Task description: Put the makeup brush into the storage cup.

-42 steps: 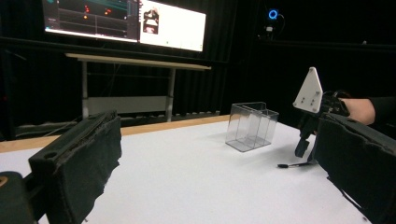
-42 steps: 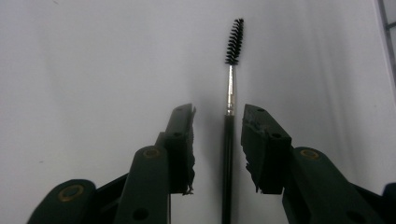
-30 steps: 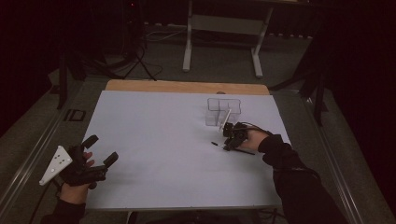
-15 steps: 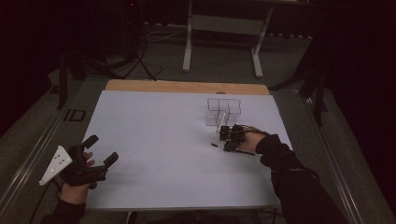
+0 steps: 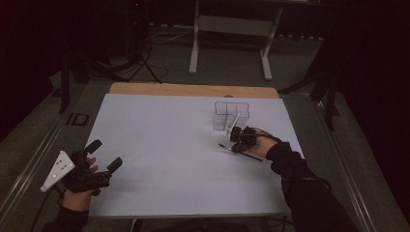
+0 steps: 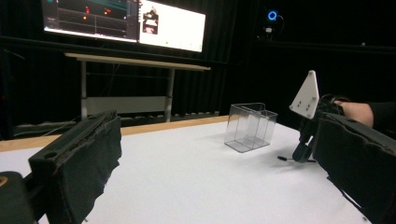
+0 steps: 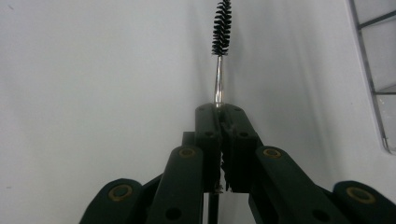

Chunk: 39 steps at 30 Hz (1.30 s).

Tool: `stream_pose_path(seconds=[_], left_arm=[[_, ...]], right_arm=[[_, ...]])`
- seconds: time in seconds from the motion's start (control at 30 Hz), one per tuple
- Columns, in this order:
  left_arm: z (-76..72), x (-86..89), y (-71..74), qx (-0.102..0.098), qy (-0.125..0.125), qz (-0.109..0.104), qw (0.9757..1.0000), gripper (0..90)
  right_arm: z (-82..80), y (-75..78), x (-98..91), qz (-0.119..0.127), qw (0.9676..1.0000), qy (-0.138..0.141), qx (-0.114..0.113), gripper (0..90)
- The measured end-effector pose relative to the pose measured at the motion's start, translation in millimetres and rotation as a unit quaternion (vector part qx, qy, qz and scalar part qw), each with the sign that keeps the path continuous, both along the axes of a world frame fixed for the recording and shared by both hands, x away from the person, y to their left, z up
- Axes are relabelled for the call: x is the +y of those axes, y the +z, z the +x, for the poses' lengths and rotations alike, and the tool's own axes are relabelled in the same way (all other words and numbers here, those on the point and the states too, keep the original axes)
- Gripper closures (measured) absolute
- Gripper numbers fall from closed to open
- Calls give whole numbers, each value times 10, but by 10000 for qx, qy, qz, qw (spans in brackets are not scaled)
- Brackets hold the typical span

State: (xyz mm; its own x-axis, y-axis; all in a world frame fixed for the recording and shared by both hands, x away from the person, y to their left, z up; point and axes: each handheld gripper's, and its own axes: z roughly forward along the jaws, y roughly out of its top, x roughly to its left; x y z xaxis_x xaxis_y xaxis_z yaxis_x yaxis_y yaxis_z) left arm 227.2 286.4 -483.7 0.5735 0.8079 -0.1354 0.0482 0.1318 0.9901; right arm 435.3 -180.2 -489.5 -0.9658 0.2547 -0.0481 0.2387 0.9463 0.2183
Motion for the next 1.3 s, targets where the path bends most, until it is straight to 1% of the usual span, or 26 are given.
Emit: stream_pose_path(seconds=[0.03, 0.1, 0.13, 0.27, 0.37, 0.5, 0.53, 0.57, 0.6, 0.63, 0.67, 0.73, 0.8, 0.93, 1.0, 1.13, 1.3], left_arm=[[1, -2, -1, -2, -6, 1, 10000, 17], [1, -6, -1, -2, -7, 8, 10000, 17], [0, -6, 0, -2, -10, 12, 10000, 18], [0, -2, -1, 2, -6, 4, 10000, 17], [2, -6, -2, 5, -6, 10, 10000, 18], [-1, -7, 3, -1, -6, 9, 10000, 18], [-1, -6, 2, 3, -3, 9, 10000, 18], [0, -7, 2, 4, -4, 10, 10000, 18], [0, -8, 2, 3, -4, 10, 10000, 17], [0, -7, 2, 4, -4, 6, 10000, 18], [0, -7, 3, 8, -4, 9, 10000, 18], [0, -4, 3, 6, 1, -6, 10000, 18], [1, -3, 1, 8, 8, -4, 10000, 18], [2, -3, 0, 12, 19, -4, 10000, 18], [0, -3, 0, 18, 20, -15, 10000, 18], [1, -6, 0, 19, 26, -5, 10000, 18], [6, -13, -4, 35, 21, -2, 10000, 18]], right_arm=[[-1, 15, -5, 7, 10000, -6, -22, 855], [-2, 45, -13, 93, 9999, -59, 19, 855], [-6, 61, -14, 105, 9999, -61, -28, 855], [-12, 130, -23, 305, 9995, -64, 8, 855], [-21, 181, -32, 401, 9992, -54, -22, 855], [-33, 258, -56, 576, 9983, -57, -95, 855], [-32, 279, -63, 640, 9979, -41, -84, 855], [-37, 308, -69, 649, 9978, -23, -119, 855], [-41, 335, -78, 727, 9972, -22, -148, 855], [-45, 364, -86, 807, 9967, -30, -119, 855], [-50, 395, -96, 876, 9960, -14, -172, 855], [-64, 458, -116, 1042, 9944, -32, -201, 855], [-88, 530, -135, 1210, 9922, -50, -308, 855], [-106, 652, -195, 1629, 9856, -140, -424, 855], [-112, 692, -229, 1790, 9825, -210, -482, 855], [-118, 727, -291, 2004, 9773, -354, -592, 855], [-117, 758, -343, 2163, 9720, -523, -748, 855]])
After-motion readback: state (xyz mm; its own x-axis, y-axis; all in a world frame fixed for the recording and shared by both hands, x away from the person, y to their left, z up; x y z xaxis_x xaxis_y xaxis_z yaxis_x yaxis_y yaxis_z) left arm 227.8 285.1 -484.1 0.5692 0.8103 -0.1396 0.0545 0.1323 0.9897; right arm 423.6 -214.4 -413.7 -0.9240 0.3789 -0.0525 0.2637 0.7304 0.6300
